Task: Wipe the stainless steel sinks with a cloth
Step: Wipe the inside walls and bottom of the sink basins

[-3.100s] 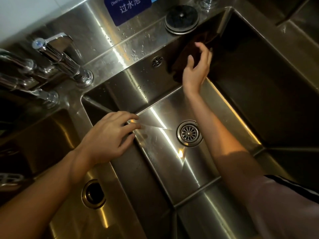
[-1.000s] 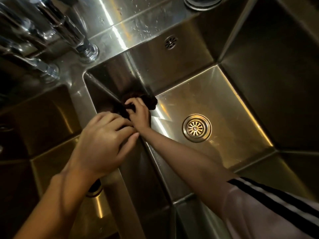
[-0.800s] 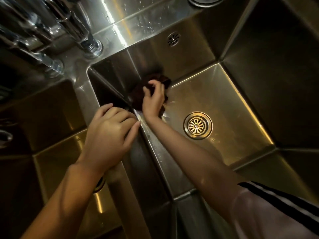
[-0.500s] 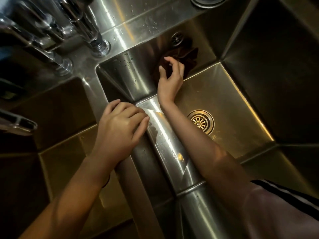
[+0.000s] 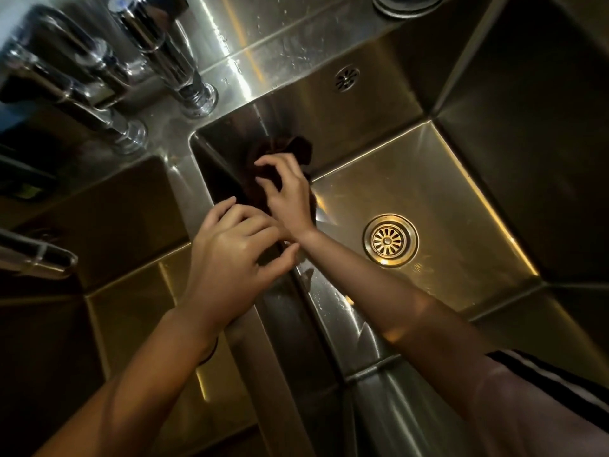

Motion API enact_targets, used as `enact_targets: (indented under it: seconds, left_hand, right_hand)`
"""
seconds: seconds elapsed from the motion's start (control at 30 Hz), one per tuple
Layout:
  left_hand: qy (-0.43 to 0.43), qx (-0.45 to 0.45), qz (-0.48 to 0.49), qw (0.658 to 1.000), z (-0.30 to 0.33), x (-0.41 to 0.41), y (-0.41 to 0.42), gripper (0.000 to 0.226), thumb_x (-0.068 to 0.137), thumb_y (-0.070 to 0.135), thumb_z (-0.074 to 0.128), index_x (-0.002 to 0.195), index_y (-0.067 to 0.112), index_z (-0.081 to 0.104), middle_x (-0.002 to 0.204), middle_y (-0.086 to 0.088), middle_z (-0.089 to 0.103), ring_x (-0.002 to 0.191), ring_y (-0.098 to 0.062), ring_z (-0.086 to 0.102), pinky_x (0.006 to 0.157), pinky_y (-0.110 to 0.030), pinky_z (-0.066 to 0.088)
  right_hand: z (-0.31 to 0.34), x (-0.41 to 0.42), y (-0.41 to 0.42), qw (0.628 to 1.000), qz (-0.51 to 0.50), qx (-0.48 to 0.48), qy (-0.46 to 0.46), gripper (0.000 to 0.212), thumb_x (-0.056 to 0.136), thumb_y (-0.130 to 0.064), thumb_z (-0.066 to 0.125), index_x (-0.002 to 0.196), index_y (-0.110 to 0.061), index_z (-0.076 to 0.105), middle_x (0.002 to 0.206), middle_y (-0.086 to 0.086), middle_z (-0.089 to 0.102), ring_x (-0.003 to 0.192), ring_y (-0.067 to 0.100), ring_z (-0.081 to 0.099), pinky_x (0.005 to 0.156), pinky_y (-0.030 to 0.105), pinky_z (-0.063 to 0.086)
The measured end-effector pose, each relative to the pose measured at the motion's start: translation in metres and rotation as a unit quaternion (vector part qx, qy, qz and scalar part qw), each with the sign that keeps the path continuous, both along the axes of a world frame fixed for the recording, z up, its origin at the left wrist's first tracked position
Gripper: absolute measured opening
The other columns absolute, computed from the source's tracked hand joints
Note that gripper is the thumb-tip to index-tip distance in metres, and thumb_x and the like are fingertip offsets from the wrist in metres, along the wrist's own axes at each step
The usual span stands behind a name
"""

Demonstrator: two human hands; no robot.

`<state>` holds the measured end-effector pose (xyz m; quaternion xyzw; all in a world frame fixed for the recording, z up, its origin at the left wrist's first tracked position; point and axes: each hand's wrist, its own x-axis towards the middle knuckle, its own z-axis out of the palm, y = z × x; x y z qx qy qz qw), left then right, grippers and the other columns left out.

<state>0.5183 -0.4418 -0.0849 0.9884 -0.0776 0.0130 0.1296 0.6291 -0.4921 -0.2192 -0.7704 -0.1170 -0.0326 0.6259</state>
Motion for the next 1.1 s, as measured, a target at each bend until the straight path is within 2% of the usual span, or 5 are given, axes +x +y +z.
enact_targets:
  seconds: [0.3, 0.63, 0.77, 0.93, 1.1]
  left_hand:
    - [0.000, -0.010, 0.018, 1.000, 0.001, 0.000, 0.000, 0.031, 0.088, 0.040, 0.054, 0.088, 0.018, 0.077, 0.089, 0.007, 0.072, 0.095, -0.015, 0.063, 0.109, -0.038, 0.031]
    - [0.002, -0.005, 0.007, 1.000, 0.000, 0.001, 0.001, 0.031, 0.089, 0.039, 0.054, 0.089, 0.018, 0.077, 0.087, 0.006, 0.073, 0.094, -0.015, 0.063, 0.109, -0.038, 0.034]
    - [0.002, -0.003, 0.009, 1.000, 0.002, 0.000, 0.000, 0.031, 0.087, 0.040, 0.056, 0.086, 0.018, 0.077, 0.084, 0.006, 0.072, 0.090, -0.016, 0.063, 0.107, -0.041, 0.037]
    - [-0.004, -0.004, 0.014, 1.000, 0.003, 0.000, -0.001, 0.033, 0.086, 0.043, 0.055, 0.083, 0.018, 0.078, 0.081, 0.005, 0.072, 0.085, -0.017, 0.064, 0.106, -0.045, 0.038]
    - [-0.013, -0.001, 0.012, 1.000, 0.002, 0.000, 0.000, 0.034, 0.086, 0.045, 0.055, 0.083, 0.019, 0.078, 0.080, 0.006, 0.072, 0.083, -0.016, 0.064, 0.106, -0.045, 0.038]
  right_hand:
    - [0.038, 0.034, -0.031, 0.984, -0.170, 0.057, -0.006, 0.029, 0.085, 0.003, 0.063, 0.113, 0.000, 0.065, 0.112, 0.014, 0.058, 0.102, 0.006, 0.052, 0.091, 0.012, 0.040]
    - [0.056, 0.001, 0.006, 0.996, 0.016, 0.038, -0.076, 0.033, 0.084, 0.001, 0.067, 0.117, -0.004, 0.067, 0.108, 0.009, 0.058, 0.100, 0.010, 0.056, 0.085, 0.019, 0.047]
    - [0.056, 0.012, -0.009, 0.995, -0.011, 0.050, -0.084, 0.028, 0.082, 0.003, 0.067, 0.110, -0.001, 0.068, 0.106, 0.008, 0.061, 0.101, 0.005, 0.054, 0.091, 0.016, 0.045]
    - [0.054, 0.048, -0.044, 0.991, -0.101, 0.074, -0.050, 0.029, 0.083, 0.000, 0.066, 0.112, -0.006, 0.067, 0.108, -0.007, 0.057, 0.105, 0.003, 0.056, 0.095, 0.033, 0.050]
    - [0.052, 0.052, -0.049, 0.995, -0.042, 0.062, -0.071, 0.029, 0.081, 0.002, 0.067, 0.109, -0.003, 0.068, 0.107, -0.007, 0.058, 0.104, -0.010, 0.054, 0.094, 0.015, 0.044]
